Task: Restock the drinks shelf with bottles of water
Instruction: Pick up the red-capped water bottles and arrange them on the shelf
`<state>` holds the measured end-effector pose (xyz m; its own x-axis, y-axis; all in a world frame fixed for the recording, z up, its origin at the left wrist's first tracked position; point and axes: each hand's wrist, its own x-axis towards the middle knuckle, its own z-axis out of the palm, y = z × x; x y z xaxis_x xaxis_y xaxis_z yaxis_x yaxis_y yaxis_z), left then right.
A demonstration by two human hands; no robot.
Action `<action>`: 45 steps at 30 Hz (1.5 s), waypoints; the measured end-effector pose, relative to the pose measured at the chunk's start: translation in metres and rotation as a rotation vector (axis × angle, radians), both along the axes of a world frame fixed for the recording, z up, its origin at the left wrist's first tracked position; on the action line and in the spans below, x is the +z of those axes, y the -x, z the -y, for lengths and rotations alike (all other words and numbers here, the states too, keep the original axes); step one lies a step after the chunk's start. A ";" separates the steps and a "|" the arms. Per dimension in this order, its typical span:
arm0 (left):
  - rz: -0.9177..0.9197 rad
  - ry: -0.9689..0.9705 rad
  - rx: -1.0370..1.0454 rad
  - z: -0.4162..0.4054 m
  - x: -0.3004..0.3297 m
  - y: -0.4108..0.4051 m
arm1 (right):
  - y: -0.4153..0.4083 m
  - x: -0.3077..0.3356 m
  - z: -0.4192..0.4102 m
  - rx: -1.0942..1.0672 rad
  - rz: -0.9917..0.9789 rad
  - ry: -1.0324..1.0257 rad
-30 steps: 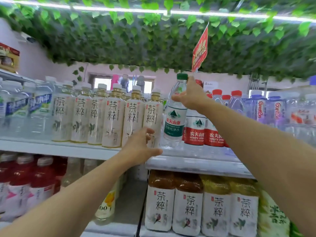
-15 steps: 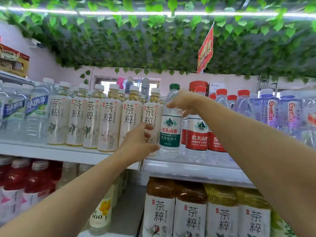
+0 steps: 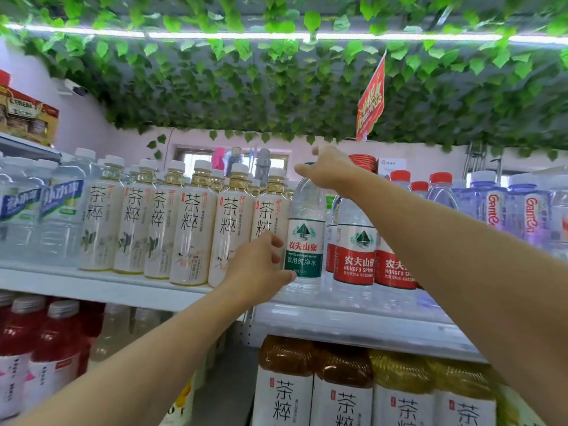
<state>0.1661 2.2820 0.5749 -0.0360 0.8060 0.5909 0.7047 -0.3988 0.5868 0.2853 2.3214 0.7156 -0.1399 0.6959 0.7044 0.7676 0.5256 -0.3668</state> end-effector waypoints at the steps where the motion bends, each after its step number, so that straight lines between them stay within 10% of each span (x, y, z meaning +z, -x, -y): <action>1: -0.001 0.004 0.011 -0.001 0.000 -0.002 | 0.001 0.001 -0.002 -0.021 0.045 -0.007; 38: -0.009 -0.107 0.170 -0.014 -0.006 -0.032 | -0.044 0.012 0.001 -0.041 0.026 -0.345; 45: -0.095 -0.202 0.191 -0.003 0.011 -0.054 | -0.079 0.005 0.005 -0.143 0.362 -0.098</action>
